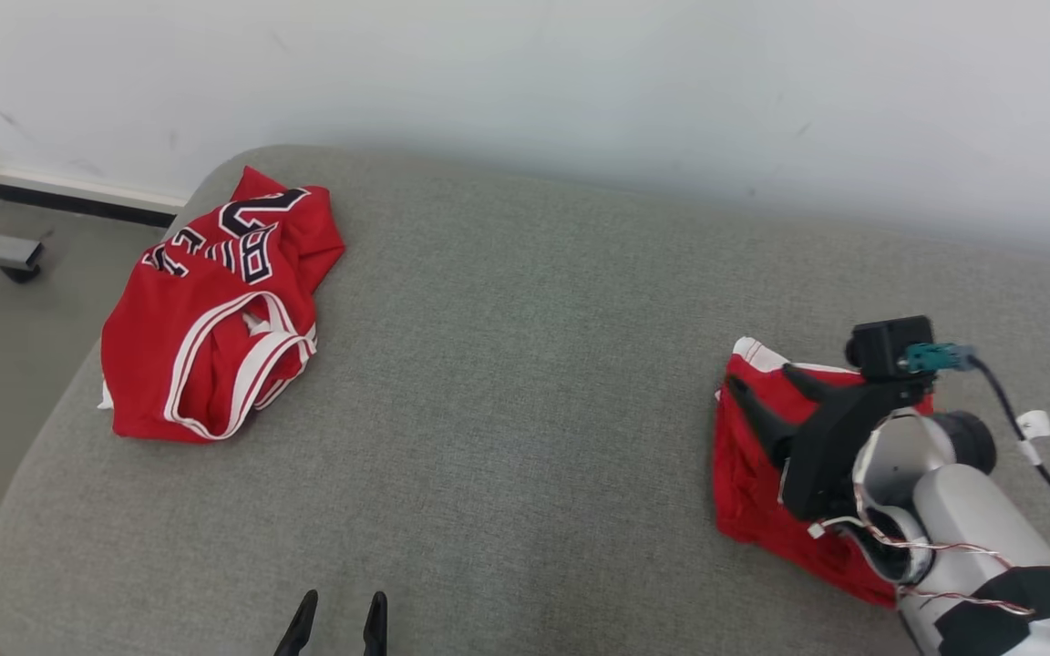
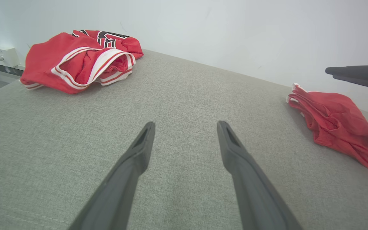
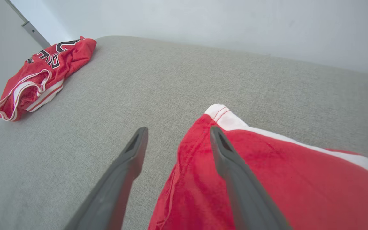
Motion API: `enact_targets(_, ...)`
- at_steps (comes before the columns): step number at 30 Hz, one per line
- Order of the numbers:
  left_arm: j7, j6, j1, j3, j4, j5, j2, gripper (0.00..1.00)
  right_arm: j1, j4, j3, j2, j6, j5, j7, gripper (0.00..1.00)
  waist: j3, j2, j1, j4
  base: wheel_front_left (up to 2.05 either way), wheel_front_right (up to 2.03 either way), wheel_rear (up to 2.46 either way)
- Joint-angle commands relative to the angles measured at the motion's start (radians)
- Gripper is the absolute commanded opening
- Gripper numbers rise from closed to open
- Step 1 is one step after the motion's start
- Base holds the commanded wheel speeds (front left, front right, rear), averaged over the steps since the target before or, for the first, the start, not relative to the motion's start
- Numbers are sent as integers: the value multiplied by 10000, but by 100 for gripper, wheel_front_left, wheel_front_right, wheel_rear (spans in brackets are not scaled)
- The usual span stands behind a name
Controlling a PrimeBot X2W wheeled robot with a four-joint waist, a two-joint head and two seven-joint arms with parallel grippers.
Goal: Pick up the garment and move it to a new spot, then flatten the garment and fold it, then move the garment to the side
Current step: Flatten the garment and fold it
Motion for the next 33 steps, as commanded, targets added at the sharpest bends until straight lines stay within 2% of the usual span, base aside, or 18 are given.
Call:
enact_targets(1,-32,10,61,11,-27,4,-14,100,160,-113,-119,-191,-27,65,-146,100,-113,0,0,-146,0,0,0)
enact_targets(7,-32,10,132,12,-35,-42,-13,100,752,-233,-1198,-599,-25,-459,-876,100,-232,0,0,-364,0,0,0)
enact_targets(10,-32,10,103,-30,-41,-74,-13,100,1280,51,-1839,-568,-25,-1246,-1190,100,-212,0,0,-438,0,0,0)
enact_targets(11,-32,10,88,-41,-41,-77,-13,100,1410,126,-1957,-529,-25,-1411,-1244,73,-204,0,0,-451,0,0,0)
enact_targets(12,-32,10,88,-41,-41,-77,-13,100,1410,126,-1957,-529,-25,-1411,-1244,73,-204,0,0,-451,0,0,0)
enact_targets(14,-32,10,57,-61,-36,-48,-15,100,1678,217,-2085,-444,-25,-1717,-1315,0,-190,0,0,-465,0,0,0)
enact_targets(23,-32,10,-31,-154,9,-116,-13,100,2021,209,-1842,122,-27,-2410,-1718,0,-130,0,0,-352,0,0,0)
enact_targets(33,-32,10,-27,-168,80,-137,-14,100,1827,731,-298,696,-27,-2662,-1584,0,-179,0,0,-174,0,0,0)
